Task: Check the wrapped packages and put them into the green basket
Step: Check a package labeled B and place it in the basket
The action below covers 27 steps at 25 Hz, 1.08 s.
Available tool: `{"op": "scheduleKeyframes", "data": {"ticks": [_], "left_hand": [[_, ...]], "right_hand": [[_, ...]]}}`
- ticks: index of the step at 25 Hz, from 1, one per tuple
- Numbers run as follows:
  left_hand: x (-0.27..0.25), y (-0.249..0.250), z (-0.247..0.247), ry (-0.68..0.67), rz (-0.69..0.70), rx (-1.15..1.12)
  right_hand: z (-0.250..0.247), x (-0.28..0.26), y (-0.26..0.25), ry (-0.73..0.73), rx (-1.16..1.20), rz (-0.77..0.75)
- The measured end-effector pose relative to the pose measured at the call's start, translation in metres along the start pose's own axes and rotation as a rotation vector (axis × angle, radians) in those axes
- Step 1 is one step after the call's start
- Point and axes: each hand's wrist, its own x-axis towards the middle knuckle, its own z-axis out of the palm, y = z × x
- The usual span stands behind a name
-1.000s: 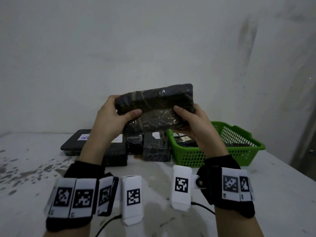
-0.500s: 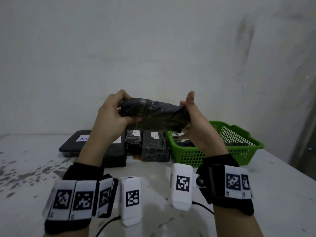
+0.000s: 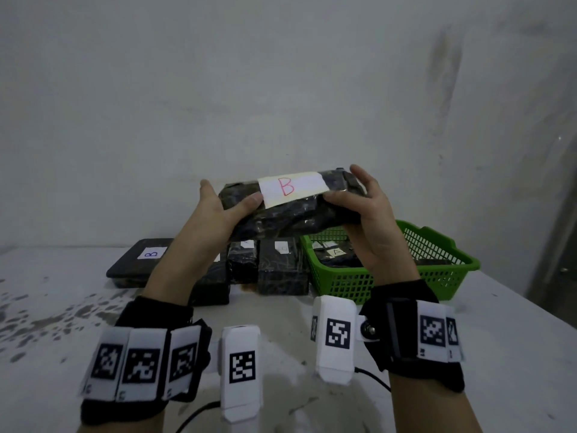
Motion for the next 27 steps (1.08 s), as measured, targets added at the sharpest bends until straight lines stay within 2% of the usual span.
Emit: {"op": "scheduleKeyframes", "data": {"ticks": [4,8,13,17,21,24,27], "left_hand": [[0.001,0.002,-0.006,0.109,0.034,-0.097],[0.001,0.002,-0.015,0.096,0.057,-0.110],[-0.003,0.003,-0.007,0.132,0.146,-0.066],[-0.002,0.002,-0.003,0.121,0.117,-0.048],[-0.007,0.005,-0.002,-0.038,0.057,-0.114],[-0.005,0.004,-0.004,-0.039,0.083,-0.175],[-0.004,0.003,-0.002,-0.003,0.112,-0.179]], "right_hand": [[0.003,-0.003,0.006,-0.105,-0.106,0.138],[0.001,-0.007,0.004,-0.200,-0.134,0.191],[0.004,-0.004,0.010,-0.081,-0.187,0.148],[0.002,-0.002,0.007,-0.003,-0.147,0.144],[0.003,-0.005,0.002,-0.031,-0.155,0.110],[0.004,-0.006,0.000,-0.099,-0.130,0.130],[0.003,-0.004,0.002,-0.062,-0.155,0.132]]}}
